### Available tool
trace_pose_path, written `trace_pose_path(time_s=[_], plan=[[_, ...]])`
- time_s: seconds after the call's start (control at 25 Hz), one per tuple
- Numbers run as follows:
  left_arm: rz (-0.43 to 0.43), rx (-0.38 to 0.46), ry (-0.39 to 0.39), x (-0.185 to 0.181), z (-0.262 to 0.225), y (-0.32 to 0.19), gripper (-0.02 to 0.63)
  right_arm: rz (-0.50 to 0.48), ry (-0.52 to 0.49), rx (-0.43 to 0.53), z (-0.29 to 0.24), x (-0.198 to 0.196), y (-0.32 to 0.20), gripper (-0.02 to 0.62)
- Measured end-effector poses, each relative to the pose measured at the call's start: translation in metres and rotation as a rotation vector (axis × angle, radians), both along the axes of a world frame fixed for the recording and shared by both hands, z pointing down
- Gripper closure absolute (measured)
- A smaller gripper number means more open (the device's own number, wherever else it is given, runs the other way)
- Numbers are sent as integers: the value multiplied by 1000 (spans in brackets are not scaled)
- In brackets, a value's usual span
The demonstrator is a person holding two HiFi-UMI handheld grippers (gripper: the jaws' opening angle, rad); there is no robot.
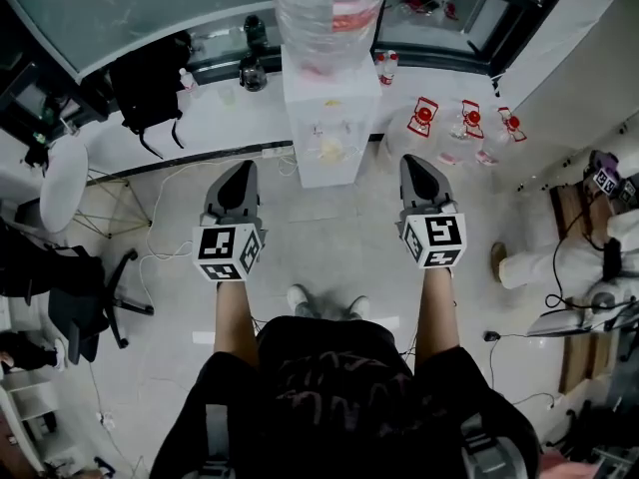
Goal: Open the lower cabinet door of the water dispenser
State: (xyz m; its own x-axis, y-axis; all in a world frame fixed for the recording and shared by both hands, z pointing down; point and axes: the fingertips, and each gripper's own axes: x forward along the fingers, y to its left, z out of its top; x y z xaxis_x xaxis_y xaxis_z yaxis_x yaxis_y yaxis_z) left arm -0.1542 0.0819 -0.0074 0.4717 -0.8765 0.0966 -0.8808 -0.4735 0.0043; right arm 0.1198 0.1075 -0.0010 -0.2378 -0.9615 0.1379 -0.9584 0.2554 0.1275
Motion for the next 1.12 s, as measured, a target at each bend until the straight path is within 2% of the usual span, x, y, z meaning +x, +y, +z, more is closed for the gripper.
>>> trace_pose_path(time_s=[0.36, 0.6, 0.84, 1.12], plan=[[67, -35, 9, -22, 25, -20, 589, 49, 57, -24, 9, -26, -7, 589], [98, -77, 17, -22, 46, -33, 589, 78, 67, -53, 23, -26, -14, 589], [118, -116, 6, 5, 63, -45, 589, 71, 58, -63, 32, -6, -32, 589], [60, -154, -22, 66, 72, -78, 589, 35, 14, -76, 45, 61, -85, 589]])
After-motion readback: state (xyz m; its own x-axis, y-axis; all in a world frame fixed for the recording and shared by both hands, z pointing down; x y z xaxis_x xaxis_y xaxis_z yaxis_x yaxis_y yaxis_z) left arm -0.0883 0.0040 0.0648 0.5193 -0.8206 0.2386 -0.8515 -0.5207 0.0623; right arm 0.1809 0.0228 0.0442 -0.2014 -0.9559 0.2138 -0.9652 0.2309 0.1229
